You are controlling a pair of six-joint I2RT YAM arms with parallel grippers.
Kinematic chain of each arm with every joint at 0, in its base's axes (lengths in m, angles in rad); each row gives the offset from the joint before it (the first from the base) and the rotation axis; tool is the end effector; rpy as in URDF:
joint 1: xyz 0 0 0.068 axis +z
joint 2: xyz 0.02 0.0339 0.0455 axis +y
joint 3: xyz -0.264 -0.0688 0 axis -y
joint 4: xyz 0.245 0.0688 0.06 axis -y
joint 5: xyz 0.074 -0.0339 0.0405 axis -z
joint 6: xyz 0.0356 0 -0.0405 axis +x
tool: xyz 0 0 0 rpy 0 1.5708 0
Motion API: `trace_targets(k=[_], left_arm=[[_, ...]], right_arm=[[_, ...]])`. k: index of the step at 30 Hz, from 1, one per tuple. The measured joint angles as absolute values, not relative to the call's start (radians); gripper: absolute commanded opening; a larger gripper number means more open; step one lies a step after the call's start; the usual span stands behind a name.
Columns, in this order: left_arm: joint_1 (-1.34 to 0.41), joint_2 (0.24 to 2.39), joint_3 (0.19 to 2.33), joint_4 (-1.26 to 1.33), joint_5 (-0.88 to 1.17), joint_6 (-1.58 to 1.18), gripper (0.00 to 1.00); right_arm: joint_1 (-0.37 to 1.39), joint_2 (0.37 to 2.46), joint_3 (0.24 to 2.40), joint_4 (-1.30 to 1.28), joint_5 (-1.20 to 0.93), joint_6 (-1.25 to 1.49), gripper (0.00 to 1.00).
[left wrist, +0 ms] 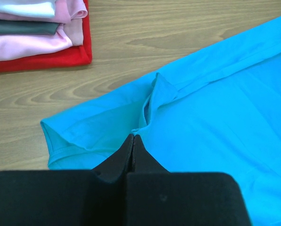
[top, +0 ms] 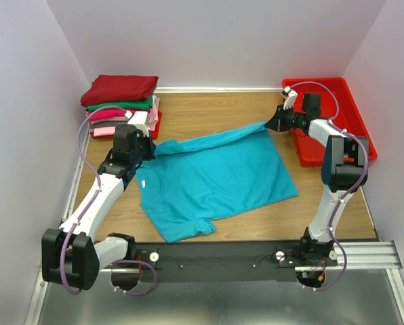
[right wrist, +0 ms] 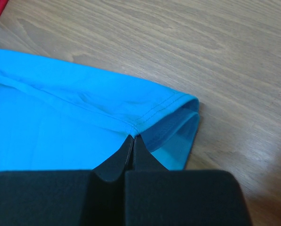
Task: Fold and stack the t-shirts
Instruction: Fold the tshirt
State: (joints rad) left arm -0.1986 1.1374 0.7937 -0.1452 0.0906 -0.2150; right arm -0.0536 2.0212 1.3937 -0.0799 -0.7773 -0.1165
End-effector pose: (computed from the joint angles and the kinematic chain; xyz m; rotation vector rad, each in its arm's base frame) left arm 0.2510 -0.0538 0.2756 0.0395 2.0755 -0.3480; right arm 0.4447 0.0011 0.1913 -0.4645 2.0980 0.7789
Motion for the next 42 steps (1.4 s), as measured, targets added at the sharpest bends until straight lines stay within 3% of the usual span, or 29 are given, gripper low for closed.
trace_targets(k=[19,21,23,24,27,30,40,42], left_arm=[[-0.199,1.118,0.757,-0.168,0.108,-0.249,0.00],[-0.199,1.118,0.757,-0.168,0.121,-0.258,0.00],[-0.199,1.121,0.757,-0.168,0.148,-0.265,0.00],[-0.200,1.126,0.757,-0.168,0.165,-0.270,0.00],[-0.205,1.148,0.757,-0.179,0.213,-0.282,0.00],[-0.205,1.164,0.757,-0.206,0.247,-0.294,0.00],[-0.207,1.180,0.759,-0.270,0.283,-0.322,0.01],[-0.208,1.188,0.759,-0.281,0.292,-0.324,0.21]], right_arm=[[-0.054,2.021,1.394,-0.100,-0.743,-0.127,0.02],[-0.054,2.021,1.394,-0.101,-0.739,-0.131,0.15],[-0.054,2.021,1.394,-0.104,-0.729,-0.137,0.37],[-0.054,2.021,1.394,-0.108,-0.723,-0.141,0.54],[-0.056,2.017,1.391,-0.117,-0.693,-0.160,0.72],[-0.061,1.972,1.359,-0.130,-0.672,-0.170,0.77],[-0.068,1.695,1.278,-0.146,-0.677,-0.189,0.78],[-0.067,1.680,1.252,-0.147,-0.688,-0.189,0.78]])
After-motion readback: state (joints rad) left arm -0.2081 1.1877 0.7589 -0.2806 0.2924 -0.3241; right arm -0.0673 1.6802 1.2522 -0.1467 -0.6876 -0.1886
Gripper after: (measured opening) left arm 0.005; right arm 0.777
